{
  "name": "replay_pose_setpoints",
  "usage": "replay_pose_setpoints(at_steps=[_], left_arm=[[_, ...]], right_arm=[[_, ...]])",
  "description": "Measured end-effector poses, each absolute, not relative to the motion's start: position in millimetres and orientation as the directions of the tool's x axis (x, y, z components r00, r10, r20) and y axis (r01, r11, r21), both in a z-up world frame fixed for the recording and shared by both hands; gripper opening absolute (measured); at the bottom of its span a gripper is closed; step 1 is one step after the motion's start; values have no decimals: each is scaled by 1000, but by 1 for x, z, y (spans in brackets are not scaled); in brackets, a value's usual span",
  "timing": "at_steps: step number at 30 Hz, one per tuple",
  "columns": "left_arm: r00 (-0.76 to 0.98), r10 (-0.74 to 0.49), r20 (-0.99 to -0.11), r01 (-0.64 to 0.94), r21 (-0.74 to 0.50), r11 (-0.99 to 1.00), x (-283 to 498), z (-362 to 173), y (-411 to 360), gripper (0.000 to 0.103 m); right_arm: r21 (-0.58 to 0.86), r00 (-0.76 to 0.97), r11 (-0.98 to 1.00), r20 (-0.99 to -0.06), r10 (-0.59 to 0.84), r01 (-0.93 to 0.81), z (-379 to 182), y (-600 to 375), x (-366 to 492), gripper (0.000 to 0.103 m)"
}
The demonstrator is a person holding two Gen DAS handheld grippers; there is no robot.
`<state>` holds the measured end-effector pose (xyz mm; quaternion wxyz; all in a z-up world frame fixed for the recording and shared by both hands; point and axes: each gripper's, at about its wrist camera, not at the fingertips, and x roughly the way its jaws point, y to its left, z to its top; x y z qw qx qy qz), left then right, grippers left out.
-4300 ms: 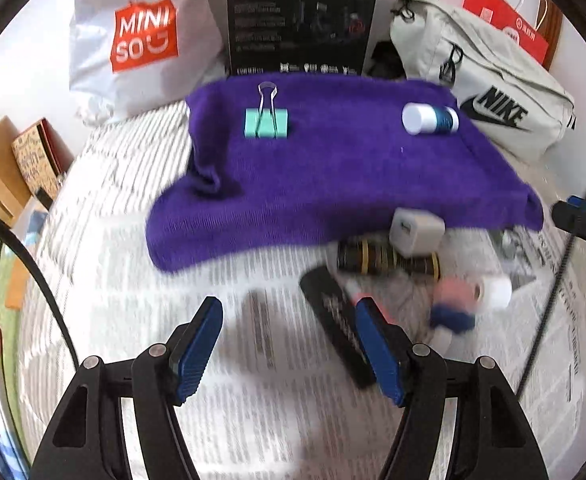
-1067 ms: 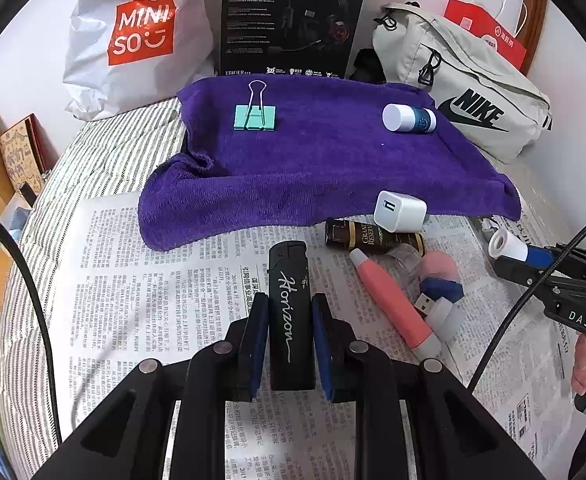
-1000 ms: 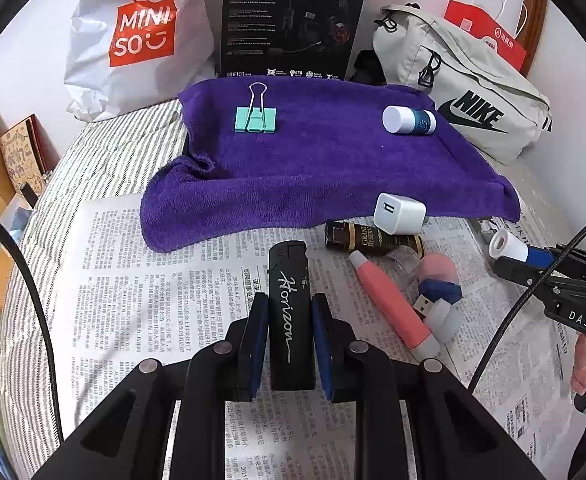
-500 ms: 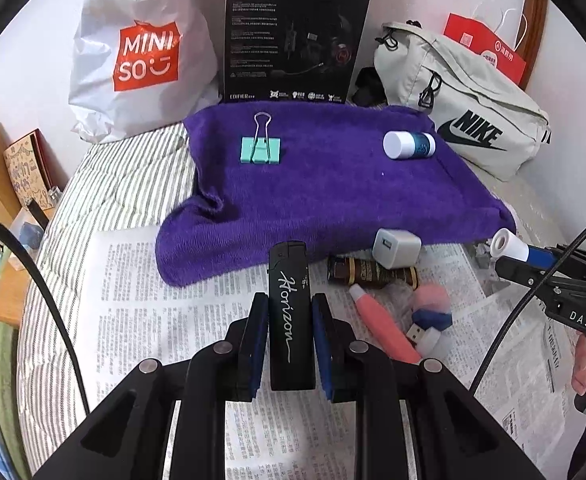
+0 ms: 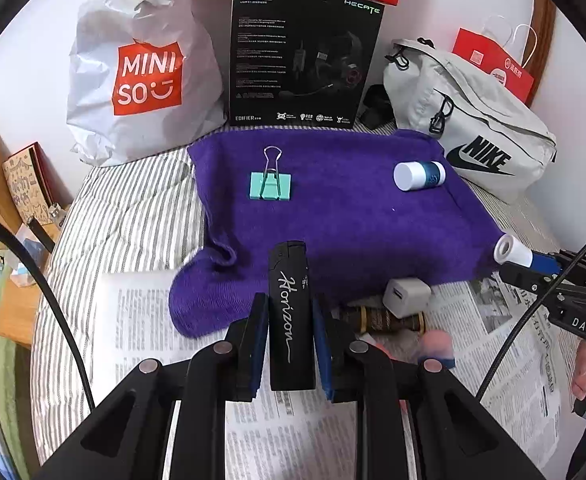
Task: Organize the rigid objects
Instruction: 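Carry the stick beside the clip with the left tool while the right tool sets the roll by the bottle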
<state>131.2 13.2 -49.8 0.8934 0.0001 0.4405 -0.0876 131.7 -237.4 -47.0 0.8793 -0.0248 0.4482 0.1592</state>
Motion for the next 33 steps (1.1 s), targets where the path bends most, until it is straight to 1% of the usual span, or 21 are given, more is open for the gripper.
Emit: replay_pose_setpoints(at_steps=[9,17,33], left_arm=[[597,-159,-786,150,-85,985,160,-51,18,21],[588,-152,-795,134,-89,987,191,-58,22,21],[547,-151,-823,131,-94,987,239,-82,19,21]], right_arm=[[76,552,953,-800,234,-294,-45,-237,162,38],[83,543,959,-810,223,-270,-53,-240,194,38],[56,508,969,-844,175,-241,-84,-240,245,38]])
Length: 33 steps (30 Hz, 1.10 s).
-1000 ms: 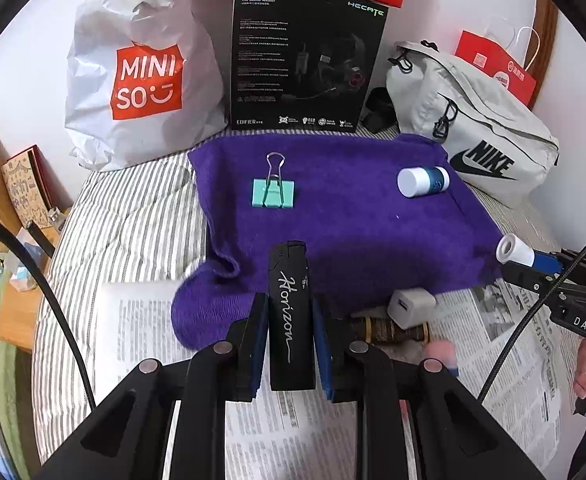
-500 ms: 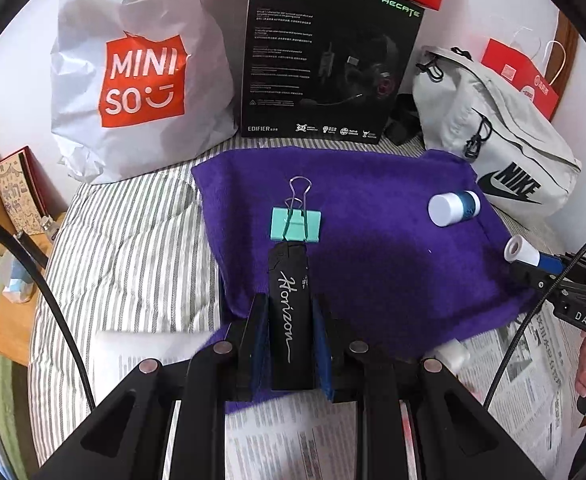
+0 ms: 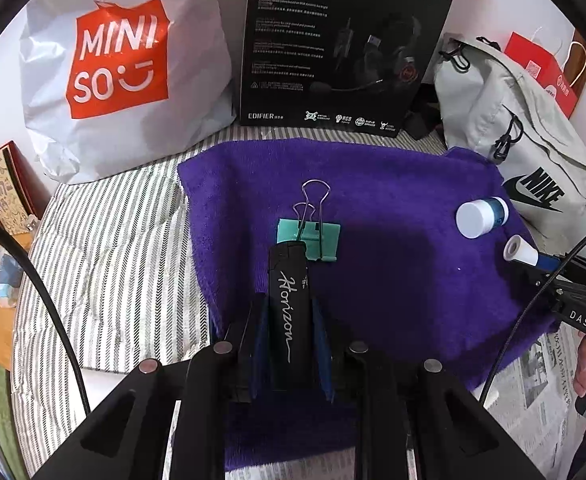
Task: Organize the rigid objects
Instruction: 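Carry the stick beside the clip with the left tool while the right tool sets the roll by the bottle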
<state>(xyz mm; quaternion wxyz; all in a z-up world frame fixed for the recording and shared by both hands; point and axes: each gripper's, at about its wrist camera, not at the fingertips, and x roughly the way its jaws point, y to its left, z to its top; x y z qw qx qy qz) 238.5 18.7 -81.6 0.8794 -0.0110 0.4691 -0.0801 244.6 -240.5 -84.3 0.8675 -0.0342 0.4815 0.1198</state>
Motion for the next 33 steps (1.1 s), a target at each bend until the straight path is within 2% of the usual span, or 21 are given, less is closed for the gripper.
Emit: replay_pose_setpoints(at_steps=[28,33], left_arm=[[534,-91,-841,147,-14,989,244,-97,0,21],[531,-97,-842,160,-12,987,243,-97,-3,33]], right_arm=[[19,506,972,-851,139,-235,-103,-237,263,39],[29,503,965,-849,161,-260,-103,-236,260,49]])
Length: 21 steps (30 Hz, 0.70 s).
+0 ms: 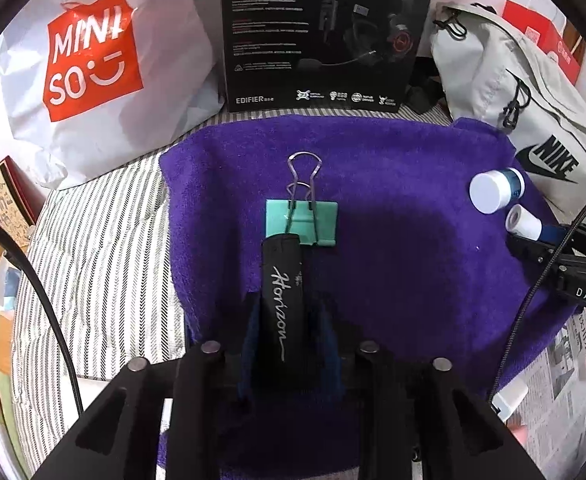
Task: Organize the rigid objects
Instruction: 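Carry the stick beside the clip with the left tool while the right tool sets the roll by the bottle, then open both tools and withdraw them toward the remaining items on the newspaper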
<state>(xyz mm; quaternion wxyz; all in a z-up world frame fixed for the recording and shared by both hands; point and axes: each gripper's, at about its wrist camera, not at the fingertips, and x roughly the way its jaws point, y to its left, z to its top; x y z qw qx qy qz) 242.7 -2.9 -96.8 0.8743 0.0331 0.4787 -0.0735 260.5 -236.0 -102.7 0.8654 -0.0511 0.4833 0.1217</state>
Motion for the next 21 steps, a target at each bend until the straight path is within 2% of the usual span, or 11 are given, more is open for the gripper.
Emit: replay_pose_setpoints(at_steps=[9,15,21], left_arm=[[519,-101,-849,174,-11,985,232,-97,-10,52],[534,-118,-837,165,-33,986,216,-82,-9,64],[554,-143,-820,182,-48,982,189,-66,-11,65]], right_arm=[[-8,512,965,-849,131,-261,-93,-231,247,69],[9,520,972,-844,135,-236,-79,-237,233,69],[44,527,978,-837,146,-201,-64,-243,209,69]])
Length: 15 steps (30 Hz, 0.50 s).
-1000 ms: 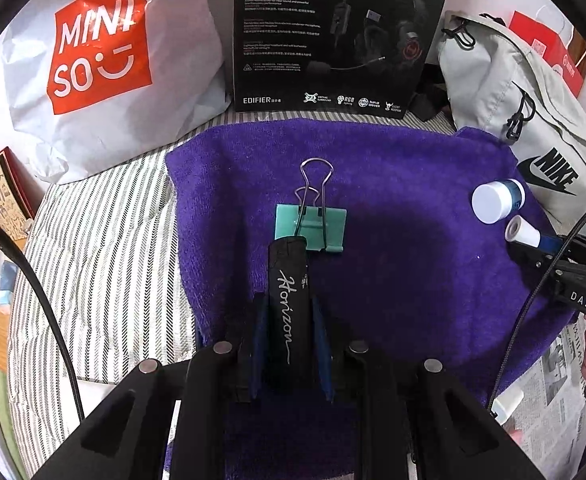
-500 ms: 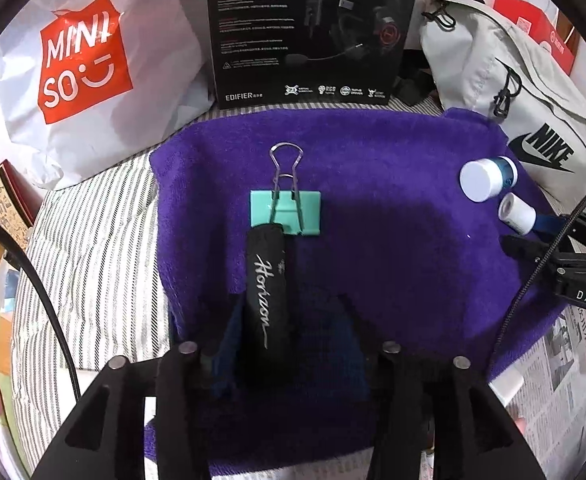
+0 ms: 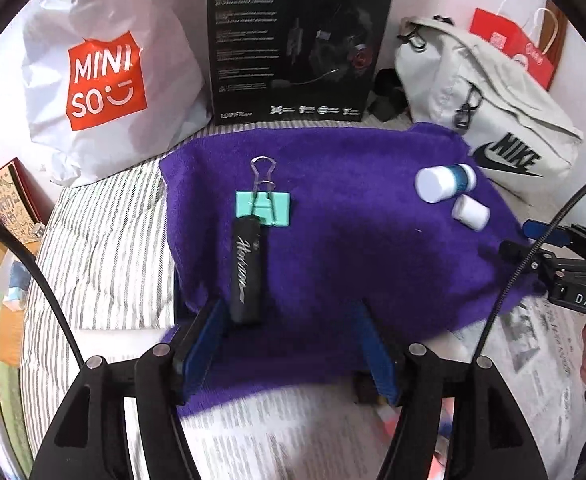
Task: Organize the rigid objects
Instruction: 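Open both tools and withdraw them toward the remaining items on the newspaper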
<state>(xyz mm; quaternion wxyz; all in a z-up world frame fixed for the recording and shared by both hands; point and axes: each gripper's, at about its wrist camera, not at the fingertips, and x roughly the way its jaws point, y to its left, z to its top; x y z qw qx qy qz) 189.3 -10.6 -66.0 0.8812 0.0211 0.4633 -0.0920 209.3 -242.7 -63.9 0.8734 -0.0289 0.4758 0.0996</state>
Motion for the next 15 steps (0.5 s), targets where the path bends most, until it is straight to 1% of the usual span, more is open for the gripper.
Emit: replay_pose_setpoints(at_steps=[6,10,15], left_arm=[[574,-163,-803,214,-45,976,151,-53,-20,71],[566,-176,-805,225,-54,973,130,-57,-28,71],[535,-172,-827,228,-55,972,108,-75,-39,71]], right_arm=[[61,555,981,-817,157,-186,-48,-247,172,72],[70,571,981,-805,162,-180,-42,-252,144,73],[87,568,981,-805,171,-172,-46,-257,116,74]])
